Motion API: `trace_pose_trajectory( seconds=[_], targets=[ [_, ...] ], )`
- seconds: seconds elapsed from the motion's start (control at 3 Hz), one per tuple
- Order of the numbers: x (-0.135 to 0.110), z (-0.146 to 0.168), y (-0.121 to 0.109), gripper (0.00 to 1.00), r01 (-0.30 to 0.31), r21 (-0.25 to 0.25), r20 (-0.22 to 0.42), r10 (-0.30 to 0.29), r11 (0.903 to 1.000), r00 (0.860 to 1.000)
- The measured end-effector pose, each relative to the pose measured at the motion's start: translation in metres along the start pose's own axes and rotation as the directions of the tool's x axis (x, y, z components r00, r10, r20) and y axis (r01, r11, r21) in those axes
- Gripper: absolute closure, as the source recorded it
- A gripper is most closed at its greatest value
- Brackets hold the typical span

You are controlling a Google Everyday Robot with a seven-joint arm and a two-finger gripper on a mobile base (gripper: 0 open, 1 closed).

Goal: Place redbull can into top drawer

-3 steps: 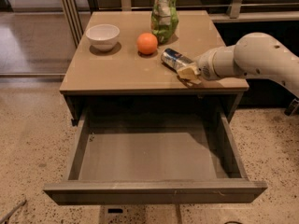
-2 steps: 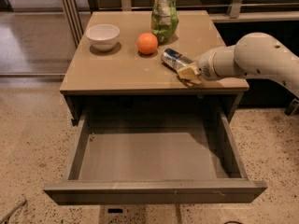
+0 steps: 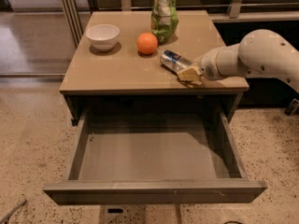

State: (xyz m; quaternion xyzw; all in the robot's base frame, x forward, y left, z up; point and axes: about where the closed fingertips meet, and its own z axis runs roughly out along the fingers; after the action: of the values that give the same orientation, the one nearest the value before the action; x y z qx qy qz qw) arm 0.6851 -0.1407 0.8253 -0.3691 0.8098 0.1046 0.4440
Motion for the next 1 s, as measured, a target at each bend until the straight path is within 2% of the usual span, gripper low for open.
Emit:
trace_pose_trajectory(
  seconds=[0.33,0.67,1.0],
  targets=[
    [-0.006,-0.02,0.0,1.0,0.056,-0.111,0.038,-0.052,0.9923,0.998],
    [-0.017,-0.053,0.0,1.0,0.142,-0.202,0.077,-0.129,0.9691,0.989],
    [-0.011,-0.059,0.017,1.0,0.161,-0.277,0.056,-0.151,0.9474,0.987]
  ],
)
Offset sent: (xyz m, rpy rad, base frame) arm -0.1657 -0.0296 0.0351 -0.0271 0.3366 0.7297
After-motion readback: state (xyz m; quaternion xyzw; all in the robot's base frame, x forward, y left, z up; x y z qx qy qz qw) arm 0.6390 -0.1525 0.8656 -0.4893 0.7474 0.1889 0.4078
